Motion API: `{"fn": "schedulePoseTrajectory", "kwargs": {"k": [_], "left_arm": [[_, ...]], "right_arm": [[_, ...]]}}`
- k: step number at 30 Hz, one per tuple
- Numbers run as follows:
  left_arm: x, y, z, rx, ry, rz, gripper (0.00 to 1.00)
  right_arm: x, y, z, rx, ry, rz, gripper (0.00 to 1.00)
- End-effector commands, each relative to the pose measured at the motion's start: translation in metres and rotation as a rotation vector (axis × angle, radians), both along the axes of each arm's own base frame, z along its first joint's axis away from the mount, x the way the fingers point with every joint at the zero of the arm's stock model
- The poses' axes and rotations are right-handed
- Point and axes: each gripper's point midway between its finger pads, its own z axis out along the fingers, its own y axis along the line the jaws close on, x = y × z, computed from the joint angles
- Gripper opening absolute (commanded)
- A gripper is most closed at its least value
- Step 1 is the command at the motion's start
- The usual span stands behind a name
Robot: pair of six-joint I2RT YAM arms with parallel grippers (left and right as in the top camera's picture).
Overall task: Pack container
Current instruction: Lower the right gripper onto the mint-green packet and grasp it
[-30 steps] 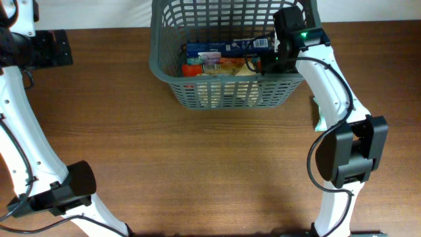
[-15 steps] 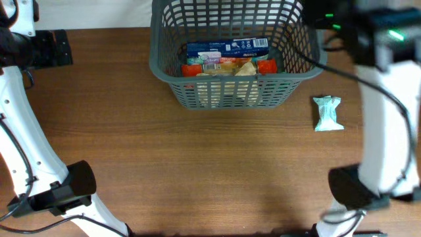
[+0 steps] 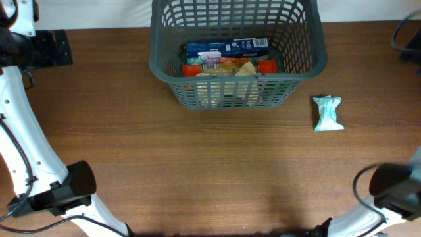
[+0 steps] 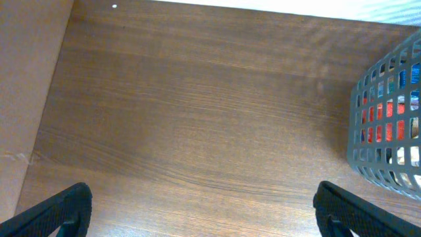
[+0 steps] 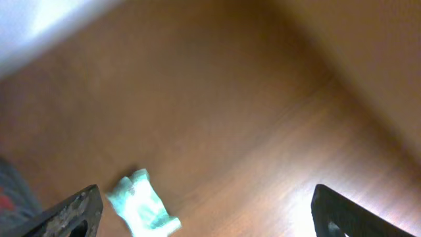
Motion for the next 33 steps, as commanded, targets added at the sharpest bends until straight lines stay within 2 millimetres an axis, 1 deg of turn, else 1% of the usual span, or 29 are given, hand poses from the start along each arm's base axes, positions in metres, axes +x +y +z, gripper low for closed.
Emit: {"fn": "schedulePoseTrajectory", "kwargs": {"k": [1, 2, 4, 7, 9, 12, 14, 17, 19, 22, 27, 30, 31, 33], "left_arm": [[-0.002, -0.001, 0.002, -0.014, -0.008, 0.007, 0.99], [-0.002, -0.001, 0.002, -0.014, -0.008, 0.007, 0.99], [-0.002, -0.001, 0.002, -0.014, -0.008, 0.007, 0.99], [-0.002, -0.001, 0.002, -0.014, -0.008, 0.007, 0.99], [-0.002, -0.001, 0.002, -0.014, -0.008, 0.007, 0.99], [-0.002, -0.001, 0.002, -0.014, -0.008, 0.007, 0.99], [-0.002, -0.001, 0.002, -0.014, -0.008, 0.007, 0.99], [-0.002, -0.001, 0.002, -0.014, -0.008, 0.007, 0.99], [-0.002, -0.001, 0.002, -0.014, -0.008, 0.007, 0.99], [-0.002, -0.001, 0.002, -0.014, -0.008, 0.007, 0.99], [-0.002, -0.001, 0.002, -0.014, -0.008, 0.007, 0.99], [-0.002, -0.001, 0.002, -0.014, -0.008, 0.007, 0.99], [-0.002, -0.001, 0.002, -0.014, -0.008, 0.007, 0.99], [-0.002, -0.001, 0.002, -0.014, -0.008, 0.007, 0.99]], "right_arm": [[-0.002, 0.029, -0.094, 0.23, 0.151, 0.099, 0.92], [-0.004, 0.037, -0.112, 0.253, 0.183, 0.141, 0.92], [-0.007, 0.049, -0.14, 0.263, 0.244, 0.217, 0.9], [-0.011, 0.064, -0.171, 0.271, 0.297, 0.287, 0.89], [-0.014, 0.072, -0.188, 0.285, 0.322, 0.312, 0.89], [-0.017, 0.093, -0.21, 0.333, 0.336, 0.426, 0.88], [-0.02, 0.103, -0.223, 0.342, 0.352, 0.472, 0.88], [-0.023, 0.112, -0.236, 0.341, 0.367, 0.508, 0.88], [-0.023, 0.115, -0.241, 0.339, 0.367, 0.514, 0.88], [-0.022, 0.118, -0.246, 0.333, 0.362, 0.523, 0.88], [-0.02, 0.124, -0.254, 0.321, 0.353, 0.541, 0.84], [-0.015, 0.128, -0.257, 0.309, 0.341, 0.555, 0.84], [-0.013, 0.129, -0.258, 0.306, 0.337, 0.558, 0.82], [-0.009, 0.132, -0.26, 0.307, 0.331, 0.55, 0.75]]}}
